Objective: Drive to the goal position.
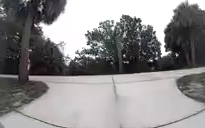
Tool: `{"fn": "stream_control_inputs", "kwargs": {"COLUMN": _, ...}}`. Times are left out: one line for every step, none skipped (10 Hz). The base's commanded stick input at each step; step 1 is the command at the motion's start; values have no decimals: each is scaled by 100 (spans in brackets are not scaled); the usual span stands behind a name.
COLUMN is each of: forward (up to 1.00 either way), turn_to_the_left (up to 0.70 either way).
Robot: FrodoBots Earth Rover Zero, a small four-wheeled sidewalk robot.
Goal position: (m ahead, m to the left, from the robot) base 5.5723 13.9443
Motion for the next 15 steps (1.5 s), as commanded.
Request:
{"fn": "stream_control_inputs", "kwargs": {"forward": 70, "turn_to_the_left": 0}}
{"fn": "stream_control_inputs", "kwargs": {"forward": 70, "turn_to_the_left": 0}}
{"fn": "stream_control_inputs", "kwargs": {"forward": 70, "turn_to_the_left": 0}}
{"fn": "stream_control_inputs", "kwargs": {"forward": 70, "turn_to_the_left": 0}}
{"fn": "stream_control_inputs", "kwargs": {"forward": 70, "turn_to_the_left": 0}}
{"fn": "stream_control_inputs", "kwargs": {"forward": 70, "turn_to_the_left": 0}}
{"fn": "stream_control_inputs", "kwargs": {"forward": 70, "turn_to_the_left": 0}}
{"fn": "stream_control_inputs", "kwargs": {"forward": 70, "turn_to_the_left": 0}}
{"fn": "stream_control_inputs", "kwargs": {"forward": 70, "turn_to_the_left": 0}}
{"fn": "stream_control_inputs", "kwargs": {"forward": 70, "turn_to_the_left": 0}}
{"fn": "stream_control_inputs", "kwargs": {"forward": 70, "turn_to_the_left": 0}}
{"fn": "stream_control_inputs", "kwargs": {"forward": 70, "turn_to_the_left": 0}}
{"fn": "stream_control_inputs", "kwargs": {"forward": 70, "turn_to_the_left": 34}}
{"fn": "stream_control_inputs", "kwargs": {"forward": 70, "turn_to_the_left": 35}}
{"fn": "stream_control_inputs", "kwargs": {"forward": 70, "turn_to_the_left": 35}}
